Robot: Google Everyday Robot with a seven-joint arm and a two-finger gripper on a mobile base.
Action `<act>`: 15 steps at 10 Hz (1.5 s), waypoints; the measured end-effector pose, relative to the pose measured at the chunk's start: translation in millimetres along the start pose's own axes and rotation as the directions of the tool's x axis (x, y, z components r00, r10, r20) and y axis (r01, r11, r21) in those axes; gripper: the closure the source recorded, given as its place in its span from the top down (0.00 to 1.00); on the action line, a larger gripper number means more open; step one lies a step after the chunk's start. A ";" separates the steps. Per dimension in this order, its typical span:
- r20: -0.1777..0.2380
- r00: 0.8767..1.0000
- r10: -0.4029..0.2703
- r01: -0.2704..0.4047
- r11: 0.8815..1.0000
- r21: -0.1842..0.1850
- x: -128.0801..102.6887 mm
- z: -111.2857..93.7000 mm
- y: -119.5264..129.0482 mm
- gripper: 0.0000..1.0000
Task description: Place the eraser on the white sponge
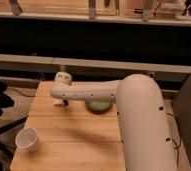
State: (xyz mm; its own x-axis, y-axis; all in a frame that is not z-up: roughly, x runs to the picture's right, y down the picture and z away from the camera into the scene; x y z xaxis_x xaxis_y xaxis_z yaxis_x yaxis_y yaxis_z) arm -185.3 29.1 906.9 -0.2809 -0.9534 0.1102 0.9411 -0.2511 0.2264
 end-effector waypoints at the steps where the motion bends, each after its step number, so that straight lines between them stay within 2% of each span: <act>1: 0.001 1.000 -0.006 0.006 1.000 0.002 -0.2 0.2 -0.9 0.25; 3: 0.004 1.000 -0.016 0.016 1.000 0.006 -0.8 0.6 -2.2 0.25; 4: 0.005 1.000 -0.021 0.021 1.000 0.009 -1.0 0.6 -3.1 0.27; 6: 0.007 0.999 -0.031 0.031 0.999 0.015 -1.6 0.7 -5.2 0.37; 11: 0.012 0.999 -0.052 0.052 0.998 0.026 -5.1 -0.1 -8.0 0.43; 14: 0.015 0.998 -0.068 0.067 0.997 0.034 -7.6 -1.0 -9.1 0.53; 15: 0.014 0.998 -0.068 0.068 0.997 0.035 -7.0 -1.3 -9.1 0.59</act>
State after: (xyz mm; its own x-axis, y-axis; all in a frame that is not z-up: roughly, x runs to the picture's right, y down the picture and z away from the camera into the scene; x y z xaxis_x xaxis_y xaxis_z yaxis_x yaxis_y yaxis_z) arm -191.6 37.8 902.8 -0.3472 -0.9315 0.1084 0.9128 -0.3091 0.2671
